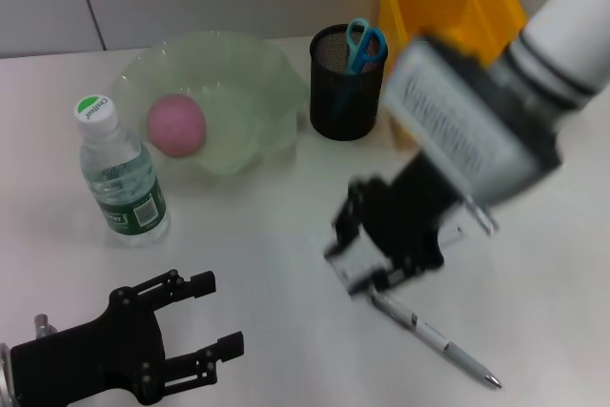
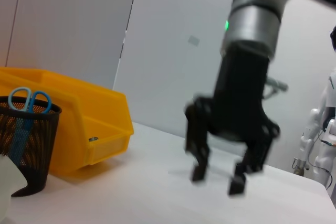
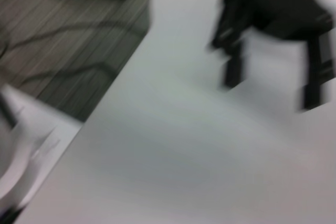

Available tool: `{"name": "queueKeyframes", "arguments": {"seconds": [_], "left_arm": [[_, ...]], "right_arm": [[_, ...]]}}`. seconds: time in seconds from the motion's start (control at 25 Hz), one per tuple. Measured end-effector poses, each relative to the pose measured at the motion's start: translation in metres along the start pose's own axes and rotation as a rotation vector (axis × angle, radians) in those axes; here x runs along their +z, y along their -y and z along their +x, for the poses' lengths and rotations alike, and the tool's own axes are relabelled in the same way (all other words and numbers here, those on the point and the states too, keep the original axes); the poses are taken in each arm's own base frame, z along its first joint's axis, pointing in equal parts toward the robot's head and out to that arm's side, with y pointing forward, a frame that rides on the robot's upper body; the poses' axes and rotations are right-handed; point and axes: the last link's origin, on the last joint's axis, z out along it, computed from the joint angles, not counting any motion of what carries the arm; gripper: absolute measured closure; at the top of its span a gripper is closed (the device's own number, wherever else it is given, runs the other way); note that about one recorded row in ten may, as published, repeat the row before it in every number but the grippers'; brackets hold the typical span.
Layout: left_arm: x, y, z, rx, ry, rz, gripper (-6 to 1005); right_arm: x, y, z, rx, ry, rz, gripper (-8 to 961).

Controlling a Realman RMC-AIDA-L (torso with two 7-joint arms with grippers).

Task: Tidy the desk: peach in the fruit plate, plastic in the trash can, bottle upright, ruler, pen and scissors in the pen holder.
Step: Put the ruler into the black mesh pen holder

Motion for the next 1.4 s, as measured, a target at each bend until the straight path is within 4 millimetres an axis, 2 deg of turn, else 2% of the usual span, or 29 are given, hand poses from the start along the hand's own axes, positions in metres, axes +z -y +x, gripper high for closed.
{"name": "queueKeyframes", "arguments": {"seconds": [0.08,0.16,0.28,0.32,0.44,0.48,0.52,0.56,0.8,0.88,1.4], "left_arm": [[0.0,0.0,0.0,0.002,-0.002,-0.002,200],[0.0,0.0,0.0,0.002,-0.002,-0.002,200],[0.0,-0.001,0.0,0.002,-0.003,-0.004,200],[0.0,-0.001,0.0,0.002,-0.003,-0.004,200],[0.001,-0.001,0.001,0.004,-0.007,-0.01,200],[0.001,-0.001,0.002,0.004,-0.008,-0.012,200],[0.001,-0.001,0.002,0.005,-0.01,-0.015,200],[0.001,-0.002,0.002,0.006,-0.011,-0.018,200],[0.0,-0.001,0.003,0.009,-0.01,-0.02,200],[0.0,-0.001,0.003,0.014,-0.008,-0.022,200],[0.004,-0.004,0.0,0.041,0.006,-0.043,200]], "right_arm": [[-0.023,0.01,0.001,0.052,0.102,0.116,575],[-0.029,0.013,0.001,0.067,0.135,0.154,575],[-0.049,0.027,0.008,0.158,0.269,0.342,575],[-0.049,0.027,0.008,0.158,0.269,0.342,575],[-0.058,0.038,0.015,0.242,0.356,0.49,575],[-0.063,0.045,0.02,0.309,0.426,0.59,575],[-0.063,0.045,0.02,0.309,0.426,0.59,576],[-0.067,0.051,0.027,0.379,0.501,0.675,576],[-0.069,0.059,0.041,0.515,0.65,0.804,576],[-0.064,0.063,0.049,0.565,0.678,0.851,576],[-0.048,0.07,0.075,0.695,0.668,0.982,576]]}}
